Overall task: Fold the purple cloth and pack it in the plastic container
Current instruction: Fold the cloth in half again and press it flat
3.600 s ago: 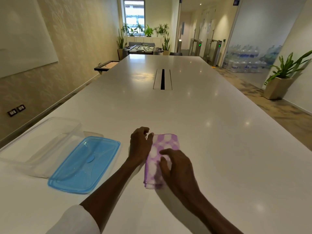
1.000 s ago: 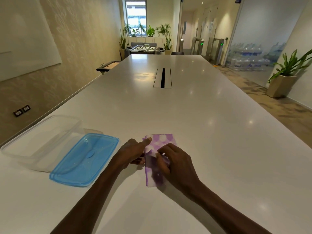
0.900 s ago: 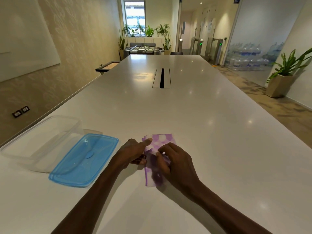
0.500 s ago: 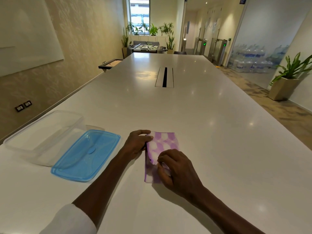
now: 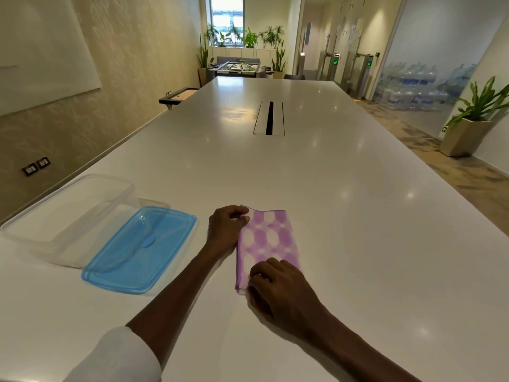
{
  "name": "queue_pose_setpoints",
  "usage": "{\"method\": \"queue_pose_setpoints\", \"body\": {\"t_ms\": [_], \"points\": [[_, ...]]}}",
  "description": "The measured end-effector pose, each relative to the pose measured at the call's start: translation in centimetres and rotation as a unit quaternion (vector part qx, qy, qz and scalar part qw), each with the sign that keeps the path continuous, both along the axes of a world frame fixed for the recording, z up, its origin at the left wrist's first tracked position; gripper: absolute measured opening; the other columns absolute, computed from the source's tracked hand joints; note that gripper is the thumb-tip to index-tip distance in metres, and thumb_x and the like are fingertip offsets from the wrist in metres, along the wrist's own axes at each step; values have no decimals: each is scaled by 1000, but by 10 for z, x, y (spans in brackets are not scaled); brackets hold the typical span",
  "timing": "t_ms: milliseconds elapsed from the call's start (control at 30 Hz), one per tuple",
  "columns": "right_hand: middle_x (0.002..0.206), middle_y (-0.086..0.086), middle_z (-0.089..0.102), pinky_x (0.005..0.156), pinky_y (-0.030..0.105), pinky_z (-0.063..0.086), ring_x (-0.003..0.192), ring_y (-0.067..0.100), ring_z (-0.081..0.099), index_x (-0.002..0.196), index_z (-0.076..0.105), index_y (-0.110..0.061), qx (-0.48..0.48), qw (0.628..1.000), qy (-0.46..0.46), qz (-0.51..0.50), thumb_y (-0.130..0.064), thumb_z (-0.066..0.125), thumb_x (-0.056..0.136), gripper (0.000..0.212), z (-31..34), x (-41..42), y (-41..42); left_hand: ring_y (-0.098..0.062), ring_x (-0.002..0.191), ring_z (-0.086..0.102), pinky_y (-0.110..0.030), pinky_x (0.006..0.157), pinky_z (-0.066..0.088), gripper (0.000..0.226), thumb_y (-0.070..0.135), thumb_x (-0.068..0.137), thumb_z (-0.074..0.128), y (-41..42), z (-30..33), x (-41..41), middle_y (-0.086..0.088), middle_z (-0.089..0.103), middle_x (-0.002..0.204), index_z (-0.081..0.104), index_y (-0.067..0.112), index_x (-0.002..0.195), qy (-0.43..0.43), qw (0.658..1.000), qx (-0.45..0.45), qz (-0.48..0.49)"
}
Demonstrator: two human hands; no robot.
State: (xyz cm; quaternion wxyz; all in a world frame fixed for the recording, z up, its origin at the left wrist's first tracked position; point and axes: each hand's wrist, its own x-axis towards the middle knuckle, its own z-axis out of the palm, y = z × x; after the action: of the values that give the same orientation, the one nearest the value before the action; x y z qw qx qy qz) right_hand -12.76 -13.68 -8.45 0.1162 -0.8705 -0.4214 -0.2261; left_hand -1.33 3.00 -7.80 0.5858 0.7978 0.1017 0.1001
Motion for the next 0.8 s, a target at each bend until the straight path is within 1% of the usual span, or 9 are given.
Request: {"method": "queue_pose_setpoints", "body": {"t_ms": [100,300,367,433,533,567,633,700,800], "points": [[89,3,66,60,36,45,74,22,55,83,63,-14,-4,1000,6,1,-27,49,98,25,-3,-1,1,-14,88,66,-23,76,49,18,14,83,71,-1,-2,1,0,73,100,74,16,101,-15,998,57,-6],[86,1,67,64,38,45,75,20,54,80,65,-14,-31,997,68,-15,-29,42,99,33,-1,-3,-1,-19,98,65,-25,85,48,21,20,87,66,-4,-6,-1,-5,72,109,71,16,107,-62,978,195,-29],[80,1,68,65,38,46,72,19,55,76,66,-13,34,993,105,-36,-29,46,97,33,7,-1,-2,-23,109,61,-28,93,45,26,24,89,64,-7,-6,-2,-9,67,118,68,15,113,-82,960,266,-19],[78,2,69,65,36,48,72,18,57,77,67,-12,138,982,103,-76,-22,55,94,23,15,5,-4,-27,129,47,-35,106,40,34,26,92,59,-15,-3,-4,-10,53,139,62,16,124,-80,948,308,3],[103,9,71,81,38,51,95,24,64,104,70,-9,177,969,78,-155,-16,55,96,18,20,19,-4,-26,145,26,-36,116,27,42,25,98,47,-32,1,-9,-8,32,156,49,16,138,-82,940,330,-22],[122,14,66,95,40,47,114,29,59,122,63,-7,132,969,97,-182,-19,49,99,29,18,24,-4,-25,147,23,-36,118,24,43,24,100,43,-37,0,-12,-8,30,158,44,14,141,-78,940,328,-52],[159,16,27,119,41,21,148,29,22,152,26,-8,7,961,167,-220,-30,29,105,52,3,28,-3,-23,148,20,-35,120,19,45,22,102,37,-42,-6,-20,-9,27,159,36,11,146,-51,940,319,-105],[164,10,-2,123,41,2,152,23,-7,155,3,-14,-42,947,214,-235,-38,18,105,58,-12,25,-5,-22,149,19,-36,121,17,48,22,103,34,-40,-16,-28,-10,25,159,31,9,148,-42,934,333,-122],[164,9,-8,123,47,0,151,24,-12,155,-1,-15,-51,945,220,-237,-39,17,103,60,-20,24,-7,-24,150,13,-39,121,13,50,23,102,32,-38,-22,-32,-13,20,160,25,7,150,-52,917,376,-123]]}}
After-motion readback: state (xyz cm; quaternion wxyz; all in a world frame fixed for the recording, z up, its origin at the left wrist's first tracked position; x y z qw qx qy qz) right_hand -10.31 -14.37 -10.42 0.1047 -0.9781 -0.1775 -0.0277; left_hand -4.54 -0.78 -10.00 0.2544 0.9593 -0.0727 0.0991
